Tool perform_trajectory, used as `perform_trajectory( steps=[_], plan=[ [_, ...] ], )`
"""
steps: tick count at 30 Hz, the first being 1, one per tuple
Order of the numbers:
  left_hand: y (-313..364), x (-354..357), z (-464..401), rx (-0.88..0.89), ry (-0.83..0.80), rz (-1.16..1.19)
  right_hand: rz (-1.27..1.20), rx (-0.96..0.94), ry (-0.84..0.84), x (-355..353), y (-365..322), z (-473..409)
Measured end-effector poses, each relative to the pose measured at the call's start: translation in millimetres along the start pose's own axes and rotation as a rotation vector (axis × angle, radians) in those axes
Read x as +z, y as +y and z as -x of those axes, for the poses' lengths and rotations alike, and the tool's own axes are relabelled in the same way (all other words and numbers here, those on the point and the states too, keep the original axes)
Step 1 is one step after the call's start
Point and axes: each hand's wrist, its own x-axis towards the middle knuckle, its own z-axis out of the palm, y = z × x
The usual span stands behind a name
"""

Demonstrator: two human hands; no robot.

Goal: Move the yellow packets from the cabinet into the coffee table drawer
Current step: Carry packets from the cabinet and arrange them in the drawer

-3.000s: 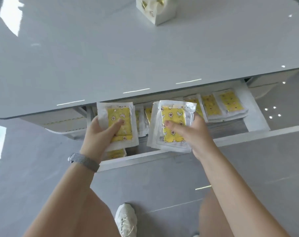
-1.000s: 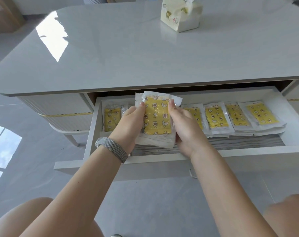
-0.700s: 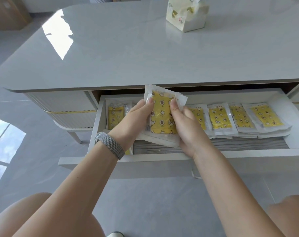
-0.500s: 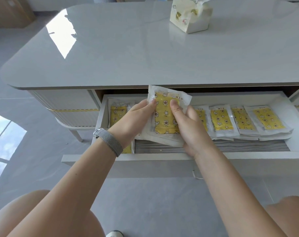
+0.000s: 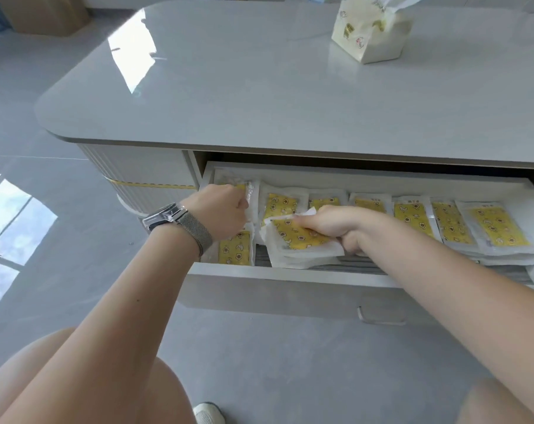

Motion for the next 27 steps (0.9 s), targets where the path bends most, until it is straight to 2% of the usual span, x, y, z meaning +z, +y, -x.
perform_trajectory(
  steps=[2, 7, 11, 12, 15, 17, 22, 27],
  plan=[
    [-0.6, -1.1, 1.5, 0.005, 0.008, 0.023, 0.092, 0.063, -0.032, 14.6, -3.6, -1.6],
    [-5.8, -0.8, 0.4, 0.005, 0.048, 0.029, 0.225, 0.111, 0.011, 39.8, -4.9, -15.2],
    [-9.1, 0.6, -2.2, 0.017, 0.031, 0.021, 0.412, 0.000, -0.008, 43.7, -2.6, -14.1],
    [-10.1, 1.4, -2.7, 0.020, 0.020, 0.011, 0.410, 0.036, -0.042, 41.8, -3.7, -13.0],
    [-12.7, 3.8, -4.3, 0.029, -0.012, -0.007, 0.173, 0.177, -0.266, 30.2, -3.5, -14.1],
    [-14.2, 4.4, -6.3, 0.027, -0.022, -0.007, 0.196, 0.216, -0.328, 25.7, -3.7, -14.1],
    [-15.7, 7.5, -13.9, 0.040, -0.029, -0.019, 0.316, 0.185, -0.170, 30.4, -1.4, -18.4],
    [-11.9, 10.8, -18.7, 0.059, -0.038, -0.038, 0.433, 0.151, -0.119, 36.3, 0.9, -25.7]
  ],
)
